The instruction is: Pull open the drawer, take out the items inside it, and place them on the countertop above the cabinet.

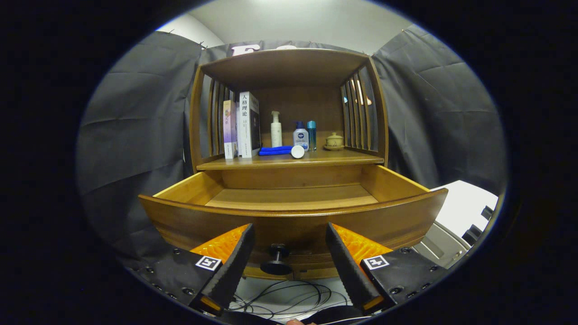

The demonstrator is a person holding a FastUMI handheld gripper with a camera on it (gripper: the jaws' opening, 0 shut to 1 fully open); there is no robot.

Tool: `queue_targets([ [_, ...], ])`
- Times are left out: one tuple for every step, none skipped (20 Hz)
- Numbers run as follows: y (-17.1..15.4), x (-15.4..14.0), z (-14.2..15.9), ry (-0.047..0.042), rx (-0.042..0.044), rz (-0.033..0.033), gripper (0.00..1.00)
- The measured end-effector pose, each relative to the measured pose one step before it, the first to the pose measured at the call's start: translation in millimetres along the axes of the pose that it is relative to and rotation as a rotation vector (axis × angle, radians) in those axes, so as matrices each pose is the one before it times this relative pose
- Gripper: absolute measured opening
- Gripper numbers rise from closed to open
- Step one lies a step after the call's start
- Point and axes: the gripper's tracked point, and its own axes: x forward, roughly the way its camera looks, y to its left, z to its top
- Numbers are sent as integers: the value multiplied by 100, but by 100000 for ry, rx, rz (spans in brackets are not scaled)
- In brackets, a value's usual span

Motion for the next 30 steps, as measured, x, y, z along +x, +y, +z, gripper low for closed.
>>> queue_targets([
  [-323, 47, -111, 155, -568, -2927, 98],
  [-84, 97, -68, -936, -595, -965, 98],
  [-8, 68, -96, -459, -1218, -433, 97],
  [182, 94, -85, -476, -1198, -362, 97],
  [-56, -75, 84, -597, -104, -303, 96],
  [160, -5, -10, -318, 291, 1, 97],
  [209, 240, 45, 186, 433, 287, 97],
  [372, 271, -244, 988, 782, 922, 97],
  [341, 252, -104, 1220, 1114, 1250, 98],
  [313, 529, -59, 1024, 1013, 1344, 98],
  [141, 459, -57, 573, 817, 838, 98],
  [81, 486, 22, 390, 707, 622, 98],
  [67, 349, 270, -1238, 356, -122, 98],
  [-13, 496, 126, -368, -533, -230, 98],
  [-18, 473, 200, -406, -283, -187, 98],
  [156, 593, 160, 247, 548, 61, 98],
  [87, 580, 109, 172, 679, -62, 98],
  [46, 533, 243, 289, 214, -108, 97],
  [6, 551, 363, -309, -4, -298, 97],
  [45, 760, 519, -982, 62, -547, 97],
  [131, 696, 469, -589, 455, -687, 97],
  [172, 806, -592, 2119, 181, -156, 97],
  [87, 546, 756, -2055, 765, -548, 97],
  [81, 950, -376, 1434, 58, 46, 97],
  [121, 826, 535, -1164, -149, -472, 97],
  [58, 534, -171, 525, -60, -154, 97],
  [84, 660, 321, -459, 270, -111, 97],
  [-1, 260, -51, 183, 206, -92, 97],
  [87, 767, 167, -82, -263, -229, 97],
  [14, 1054, 219, -194, 89, 4, 97],
])
